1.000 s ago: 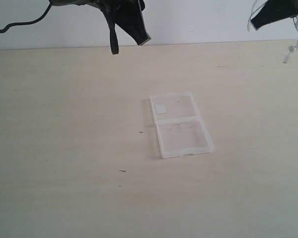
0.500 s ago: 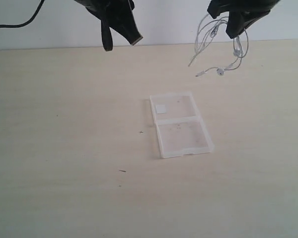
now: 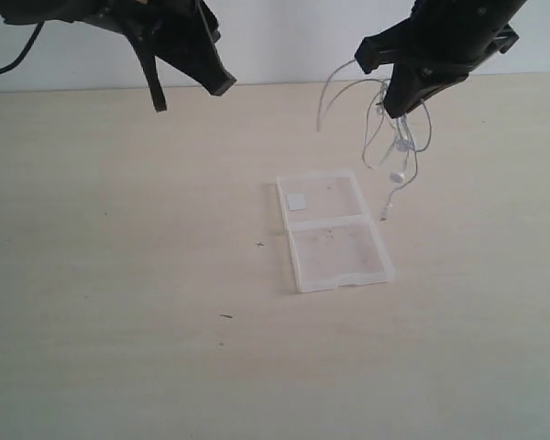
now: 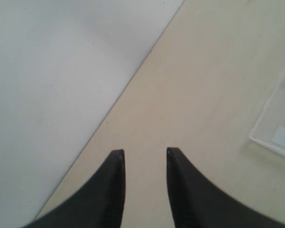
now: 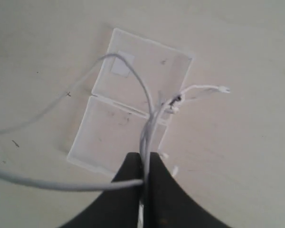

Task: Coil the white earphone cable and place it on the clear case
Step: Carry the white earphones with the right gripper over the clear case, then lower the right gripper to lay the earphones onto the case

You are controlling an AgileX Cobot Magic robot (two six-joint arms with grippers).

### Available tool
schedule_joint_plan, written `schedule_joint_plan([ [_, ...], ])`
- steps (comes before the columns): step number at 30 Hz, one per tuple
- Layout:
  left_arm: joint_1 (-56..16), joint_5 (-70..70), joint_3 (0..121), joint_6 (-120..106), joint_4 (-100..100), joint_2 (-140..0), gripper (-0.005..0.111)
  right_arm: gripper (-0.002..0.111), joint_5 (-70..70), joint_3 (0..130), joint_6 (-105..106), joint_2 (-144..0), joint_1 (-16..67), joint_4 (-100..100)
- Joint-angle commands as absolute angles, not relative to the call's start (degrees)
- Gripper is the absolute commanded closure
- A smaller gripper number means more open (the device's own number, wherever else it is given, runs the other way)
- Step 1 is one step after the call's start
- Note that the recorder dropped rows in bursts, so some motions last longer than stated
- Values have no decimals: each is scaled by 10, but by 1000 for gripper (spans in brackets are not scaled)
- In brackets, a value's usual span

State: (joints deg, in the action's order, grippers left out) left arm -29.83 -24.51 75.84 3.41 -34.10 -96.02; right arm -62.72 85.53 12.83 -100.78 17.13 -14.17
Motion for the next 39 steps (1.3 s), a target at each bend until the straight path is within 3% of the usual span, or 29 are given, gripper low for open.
schedule_joint_plan([
  [1, -296, -218, 740, 51, -323, -930, 76, 108, -575, 819, 114, -998, 199, -150],
  [15, -296, -212, 725, 54, -302, -904, 76, 108, -500, 787, 97, -1026, 220, -168],
  [24, -296, -212, 725, 53, -297, -904, 76, 108, -549, 831, 99, -1013, 220, -186],
  [32, -296, -207, 725, 65, -291, -904, 76, 108, -504, 807, 114, -1040, 239, -203],
  [39, -291, -91, 657, 125, -291, -898, 76, 108, -449, 761, 113, -1040, 240, -182],
])
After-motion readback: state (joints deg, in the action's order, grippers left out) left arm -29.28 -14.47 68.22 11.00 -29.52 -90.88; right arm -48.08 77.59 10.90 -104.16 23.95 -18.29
